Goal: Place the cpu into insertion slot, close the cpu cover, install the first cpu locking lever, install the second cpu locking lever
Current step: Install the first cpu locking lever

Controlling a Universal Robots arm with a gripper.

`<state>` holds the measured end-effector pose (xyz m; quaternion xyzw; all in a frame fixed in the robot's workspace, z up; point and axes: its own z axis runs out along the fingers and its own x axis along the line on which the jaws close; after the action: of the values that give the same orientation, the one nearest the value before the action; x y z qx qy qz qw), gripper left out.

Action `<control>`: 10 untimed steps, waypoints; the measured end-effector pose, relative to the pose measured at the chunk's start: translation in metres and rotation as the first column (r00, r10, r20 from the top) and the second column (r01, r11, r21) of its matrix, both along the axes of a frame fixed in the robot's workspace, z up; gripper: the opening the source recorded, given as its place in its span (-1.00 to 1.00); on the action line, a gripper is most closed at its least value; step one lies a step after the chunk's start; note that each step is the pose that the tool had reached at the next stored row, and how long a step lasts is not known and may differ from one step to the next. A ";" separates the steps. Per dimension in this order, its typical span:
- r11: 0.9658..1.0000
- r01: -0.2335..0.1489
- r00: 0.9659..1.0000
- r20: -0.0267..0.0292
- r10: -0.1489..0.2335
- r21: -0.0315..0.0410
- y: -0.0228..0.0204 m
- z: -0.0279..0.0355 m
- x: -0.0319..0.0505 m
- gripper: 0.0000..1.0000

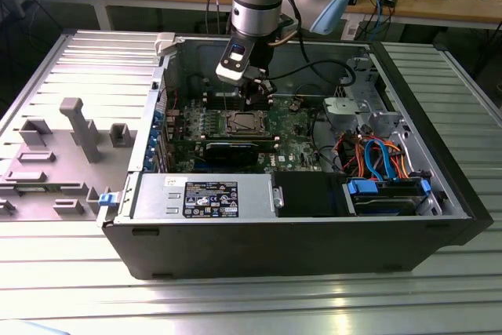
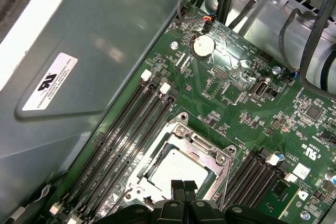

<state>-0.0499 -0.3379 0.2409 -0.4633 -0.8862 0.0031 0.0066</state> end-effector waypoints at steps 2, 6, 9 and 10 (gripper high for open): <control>1.000 -0.001 1.000 0.000 0.001 0.000 0.0000 0.0000 0.0000 -0.79; 1.000 -0.003 1.000 0.000 0.003 0.000 0.0000 0.0000 0.0000 -0.79; 1.000 -0.004 1.000 0.000 0.004 0.000 0.0000 0.0000 0.0000 -0.79; 1.000 -0.005 1.000 0.000 0.005 0.000 0.0000 0.0000 0.0000 -0.79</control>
<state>-0.0499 -0.3379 0.2409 -0.4611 -0.8873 0.0031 0.0066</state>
